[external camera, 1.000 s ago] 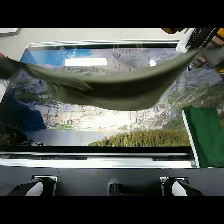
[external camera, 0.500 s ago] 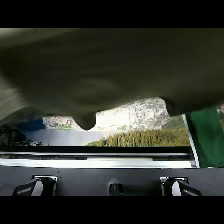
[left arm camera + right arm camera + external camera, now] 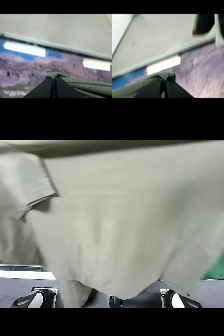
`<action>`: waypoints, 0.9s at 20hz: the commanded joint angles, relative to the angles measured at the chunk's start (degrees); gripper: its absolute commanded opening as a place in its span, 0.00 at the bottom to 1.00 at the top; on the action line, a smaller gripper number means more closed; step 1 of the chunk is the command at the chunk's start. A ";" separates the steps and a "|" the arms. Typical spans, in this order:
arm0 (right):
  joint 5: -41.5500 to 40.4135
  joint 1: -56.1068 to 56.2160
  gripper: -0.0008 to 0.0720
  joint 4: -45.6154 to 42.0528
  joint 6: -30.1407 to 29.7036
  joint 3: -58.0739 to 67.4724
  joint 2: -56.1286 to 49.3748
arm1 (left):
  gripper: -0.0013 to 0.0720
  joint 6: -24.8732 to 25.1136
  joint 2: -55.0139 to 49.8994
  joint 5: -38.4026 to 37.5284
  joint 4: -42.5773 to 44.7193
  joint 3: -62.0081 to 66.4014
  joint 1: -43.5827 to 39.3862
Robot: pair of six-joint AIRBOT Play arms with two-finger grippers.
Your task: Fold the clothes and pants, and hang the long-sleeved shirts on hangers.
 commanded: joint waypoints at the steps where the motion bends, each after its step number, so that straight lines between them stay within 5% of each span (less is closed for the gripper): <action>1: 10.86 -0.04 0.05 4.76 -1.46 -0.02 -16.50 | 0.04 7.54 -15.30 -0.66 -3.85 0.04 -3.43; 9: -1.68 2.40 0.05 8.68 -9.14 -0.02 -51.34 | 0.04 8.98 -50.07 10.43 -3.85 0.09 -14.53; 14: -12.81 8.28 0.05 5.42 -10.47 0.00 -57.53 | 0.04 8.98 -57.27 18.49 -3.85 0.11 -16.15; 18: -6.54 9.90 0.05 0.33 -6.56 0.00 -57.51 | 0.04 8.98 -57.53 13.97 -1.79 0.15 -16.04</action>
